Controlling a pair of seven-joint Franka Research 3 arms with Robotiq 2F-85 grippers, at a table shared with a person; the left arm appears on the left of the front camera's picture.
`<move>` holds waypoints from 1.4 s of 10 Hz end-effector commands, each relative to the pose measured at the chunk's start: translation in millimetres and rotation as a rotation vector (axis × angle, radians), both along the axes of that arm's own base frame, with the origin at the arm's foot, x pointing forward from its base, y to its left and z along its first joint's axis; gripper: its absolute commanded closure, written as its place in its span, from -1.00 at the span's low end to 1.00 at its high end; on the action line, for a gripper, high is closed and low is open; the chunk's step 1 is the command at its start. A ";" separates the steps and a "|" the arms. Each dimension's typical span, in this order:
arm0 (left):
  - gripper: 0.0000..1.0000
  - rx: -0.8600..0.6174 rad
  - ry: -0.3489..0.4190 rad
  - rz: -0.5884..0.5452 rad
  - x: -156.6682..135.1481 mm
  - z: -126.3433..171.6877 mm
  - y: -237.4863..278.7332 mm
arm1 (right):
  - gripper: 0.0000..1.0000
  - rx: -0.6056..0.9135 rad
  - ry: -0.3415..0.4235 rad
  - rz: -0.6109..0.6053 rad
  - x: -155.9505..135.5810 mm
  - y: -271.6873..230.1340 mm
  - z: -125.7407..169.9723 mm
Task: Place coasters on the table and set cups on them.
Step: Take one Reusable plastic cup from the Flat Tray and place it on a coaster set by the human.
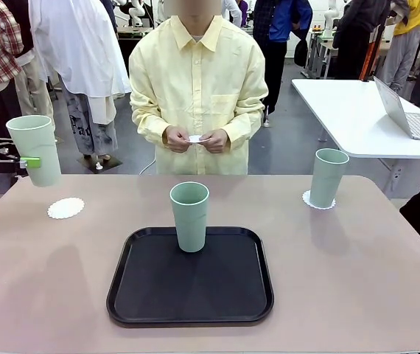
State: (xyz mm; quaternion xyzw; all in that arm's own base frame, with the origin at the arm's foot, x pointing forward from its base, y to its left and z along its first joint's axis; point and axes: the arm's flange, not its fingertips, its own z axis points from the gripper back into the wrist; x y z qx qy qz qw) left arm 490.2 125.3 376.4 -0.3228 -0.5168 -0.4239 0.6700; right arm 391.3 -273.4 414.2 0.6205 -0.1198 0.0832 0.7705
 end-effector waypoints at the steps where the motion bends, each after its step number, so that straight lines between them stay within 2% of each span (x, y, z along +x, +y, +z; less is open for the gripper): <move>1: -0.70 0.006 -0.015 -0.002 -0.1 1.4 1.8 | -1.00 0.000 0.004 -0.002 -0.5 -0.3 0.0; 2: -0.70 0.000 0.000 0.000 0.0 0.0 0.0 | -1.00 0.000 0.004 -0.002 -0.5 -0.3 0.0; 3: -0.70 -0.059 0.039 -0.059 18.8 -14.5 5.5 | -1.00 0.000 0.004 -0.002 -0.5 -0.3 0.0; 4: -0.70 -0.099 0.080 -0.043 33.0 -27.3 9.6 | -1.00 0.000 0.004 -0.002 -0.5 -0.3 0.0; 5: -0.70 -0.111 0.080 -0.046 40.0 -36.3 12.4 | -1.00 0.000 0.004 -0.002 -0.5 -0.3 0.0; 9: -0.70 -0.071 0.014 -0.040 61.7 -64.5 20.3 | -1.00 0.000 0.004 -0.002 -0.5 -0.3 0.0; 11: -0.70 -0.069 -0.039 -0.081 61.0 -76.4 20.3 | -1.00 0.000 0.004 -0.002 -0.5 -0.3 0.0; 14: -0.70 -0.050 -0.048 -0.122 58.7 -97.4 14.5 | -1.00 0.000 0.004 -0.002 -0.5 -0.3 0.0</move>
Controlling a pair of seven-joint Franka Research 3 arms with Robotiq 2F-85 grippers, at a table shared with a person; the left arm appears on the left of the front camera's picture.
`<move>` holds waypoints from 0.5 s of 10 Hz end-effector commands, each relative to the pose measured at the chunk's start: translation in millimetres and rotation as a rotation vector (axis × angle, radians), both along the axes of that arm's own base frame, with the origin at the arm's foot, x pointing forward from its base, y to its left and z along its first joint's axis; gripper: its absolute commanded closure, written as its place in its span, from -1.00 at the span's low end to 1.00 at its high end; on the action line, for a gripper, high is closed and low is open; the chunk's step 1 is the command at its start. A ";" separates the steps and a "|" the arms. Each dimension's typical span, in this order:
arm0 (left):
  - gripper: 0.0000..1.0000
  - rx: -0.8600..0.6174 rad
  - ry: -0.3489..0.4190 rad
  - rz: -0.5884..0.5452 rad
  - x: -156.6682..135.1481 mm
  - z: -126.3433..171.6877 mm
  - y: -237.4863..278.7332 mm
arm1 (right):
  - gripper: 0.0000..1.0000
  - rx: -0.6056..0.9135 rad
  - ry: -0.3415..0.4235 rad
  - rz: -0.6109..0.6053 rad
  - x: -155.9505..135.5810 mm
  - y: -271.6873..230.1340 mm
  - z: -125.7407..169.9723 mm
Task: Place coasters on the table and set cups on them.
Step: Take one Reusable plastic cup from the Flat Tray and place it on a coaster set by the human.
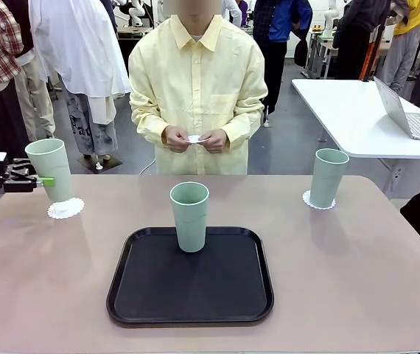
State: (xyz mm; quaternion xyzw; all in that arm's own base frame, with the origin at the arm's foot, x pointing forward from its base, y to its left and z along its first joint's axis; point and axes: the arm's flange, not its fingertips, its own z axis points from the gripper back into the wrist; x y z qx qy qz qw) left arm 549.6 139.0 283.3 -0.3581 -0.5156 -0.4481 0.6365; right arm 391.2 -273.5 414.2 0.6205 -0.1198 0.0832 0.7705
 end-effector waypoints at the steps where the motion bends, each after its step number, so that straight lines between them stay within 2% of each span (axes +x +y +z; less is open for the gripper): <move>1: -0.70 -0.009 -0.040 -0.032 -1.5 -9.0 0.6 | -1.00 0.000 0.004 -0.002 -0.5 -0.2 0.0; 5: -0.70 -0.010 -0.021 -0.034 -2.0 -15.6 -3.5 | -1.00 0.000 0.004 -0.002 -0.5 -0.2 0.0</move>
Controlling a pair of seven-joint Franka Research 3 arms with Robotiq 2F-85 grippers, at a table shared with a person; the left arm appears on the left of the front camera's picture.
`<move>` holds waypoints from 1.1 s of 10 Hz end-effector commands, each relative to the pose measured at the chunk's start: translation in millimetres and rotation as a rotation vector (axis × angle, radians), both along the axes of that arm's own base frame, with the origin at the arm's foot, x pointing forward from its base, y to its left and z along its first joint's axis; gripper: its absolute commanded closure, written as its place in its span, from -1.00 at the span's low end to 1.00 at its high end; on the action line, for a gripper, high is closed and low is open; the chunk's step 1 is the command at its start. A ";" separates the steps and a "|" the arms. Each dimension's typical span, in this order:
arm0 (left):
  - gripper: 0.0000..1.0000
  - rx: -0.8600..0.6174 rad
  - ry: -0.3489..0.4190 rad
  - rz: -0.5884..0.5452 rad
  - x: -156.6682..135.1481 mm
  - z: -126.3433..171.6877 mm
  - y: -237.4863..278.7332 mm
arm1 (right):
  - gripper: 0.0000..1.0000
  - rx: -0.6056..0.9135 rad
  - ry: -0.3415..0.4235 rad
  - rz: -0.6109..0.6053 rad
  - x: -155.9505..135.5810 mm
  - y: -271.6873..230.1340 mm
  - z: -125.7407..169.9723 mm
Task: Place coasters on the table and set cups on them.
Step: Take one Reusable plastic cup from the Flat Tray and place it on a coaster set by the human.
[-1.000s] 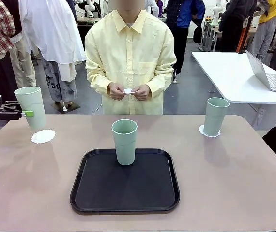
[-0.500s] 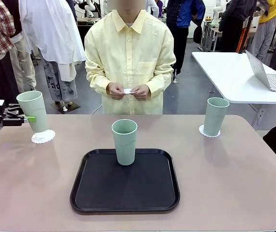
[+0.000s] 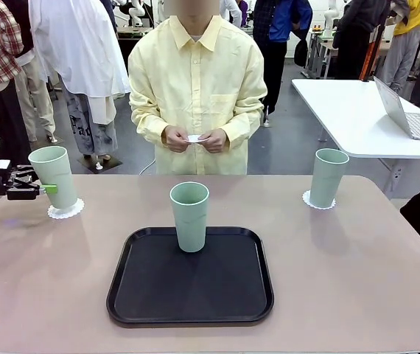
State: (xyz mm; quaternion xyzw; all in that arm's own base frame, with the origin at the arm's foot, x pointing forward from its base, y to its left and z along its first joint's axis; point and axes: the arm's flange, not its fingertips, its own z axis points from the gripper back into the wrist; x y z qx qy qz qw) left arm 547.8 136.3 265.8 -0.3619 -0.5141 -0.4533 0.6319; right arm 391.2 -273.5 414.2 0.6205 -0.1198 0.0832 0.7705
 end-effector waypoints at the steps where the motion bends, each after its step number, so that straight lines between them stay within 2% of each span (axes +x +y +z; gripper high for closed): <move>1: -0.70 -0.009 -0.011 -0.023 0.3 0.9 -1.8 | -1.00 0.000 0.004 -0.002 -0.5 -0.2 0.0; 11: -0.70 0.020 0.036 -0.017 0.2 -18.3 1.1 | -1.00 0.000 0.004 -0.002 -0.5 -0.2 0.0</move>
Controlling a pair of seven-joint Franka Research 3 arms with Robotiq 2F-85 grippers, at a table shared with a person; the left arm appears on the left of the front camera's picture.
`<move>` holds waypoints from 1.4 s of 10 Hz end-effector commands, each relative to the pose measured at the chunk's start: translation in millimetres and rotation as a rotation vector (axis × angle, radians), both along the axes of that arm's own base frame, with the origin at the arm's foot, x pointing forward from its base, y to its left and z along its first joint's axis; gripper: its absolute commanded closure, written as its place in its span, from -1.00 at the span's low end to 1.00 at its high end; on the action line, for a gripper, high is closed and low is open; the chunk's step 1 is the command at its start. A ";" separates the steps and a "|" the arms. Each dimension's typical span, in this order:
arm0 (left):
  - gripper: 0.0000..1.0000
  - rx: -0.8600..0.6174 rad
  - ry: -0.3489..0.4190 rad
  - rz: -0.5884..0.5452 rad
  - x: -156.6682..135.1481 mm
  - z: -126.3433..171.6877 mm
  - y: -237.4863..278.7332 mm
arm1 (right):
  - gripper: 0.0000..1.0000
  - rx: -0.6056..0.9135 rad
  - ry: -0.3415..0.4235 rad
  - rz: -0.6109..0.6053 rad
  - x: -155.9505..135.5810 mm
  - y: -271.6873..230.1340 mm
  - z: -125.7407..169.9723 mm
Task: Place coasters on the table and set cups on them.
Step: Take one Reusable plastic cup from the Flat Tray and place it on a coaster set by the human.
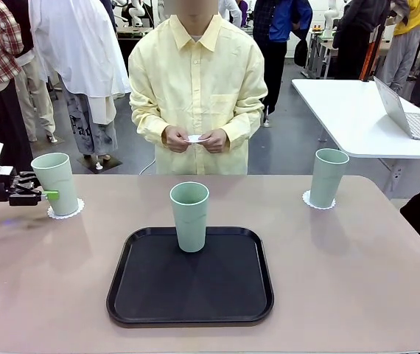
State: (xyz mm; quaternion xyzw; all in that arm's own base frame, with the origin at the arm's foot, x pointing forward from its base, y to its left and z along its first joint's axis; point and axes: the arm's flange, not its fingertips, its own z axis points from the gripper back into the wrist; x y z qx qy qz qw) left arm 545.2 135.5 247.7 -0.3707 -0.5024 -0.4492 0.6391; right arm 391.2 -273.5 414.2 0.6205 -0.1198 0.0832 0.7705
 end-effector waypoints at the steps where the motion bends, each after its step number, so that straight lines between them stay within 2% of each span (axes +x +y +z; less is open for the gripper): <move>1: -0.70 0.019 0.004 -0.011 3.1 -0.7 1.5 | -1.00 0.000 0.004 -0.002 -0.5 -0.2 0.0; 2: -1.00 0.016 -0.001 -0.019 2.2 -0.8 2.1 | -1.00 0.000 0.004 -0.002 -0.5 -0.2 0.0; 5: -1.00 0.046 -0.008 -0.016 2.3 3.4 3.9 | -1.00 0.000 0.004 -0.002 -0.5 -0.2 0.0; 9: -1.00 0.219 0.072 -0.030 4.0 1.4 2.8 | -1.00 0.000 0.004 -0.002 -0.5 -0.2 0.0; 11: -1.00 0.311 0.084 -0.030 3.1 4.0 5.2 | -1.00 0.000 0.004 -0.002 -0.5 -0.2 0.0; 14: -1.00 0.453 0.052 0.015 -5.4 39.8 16.5 | -1.00 0.000 0.004 -0.002 -0.5 -0.2 0.0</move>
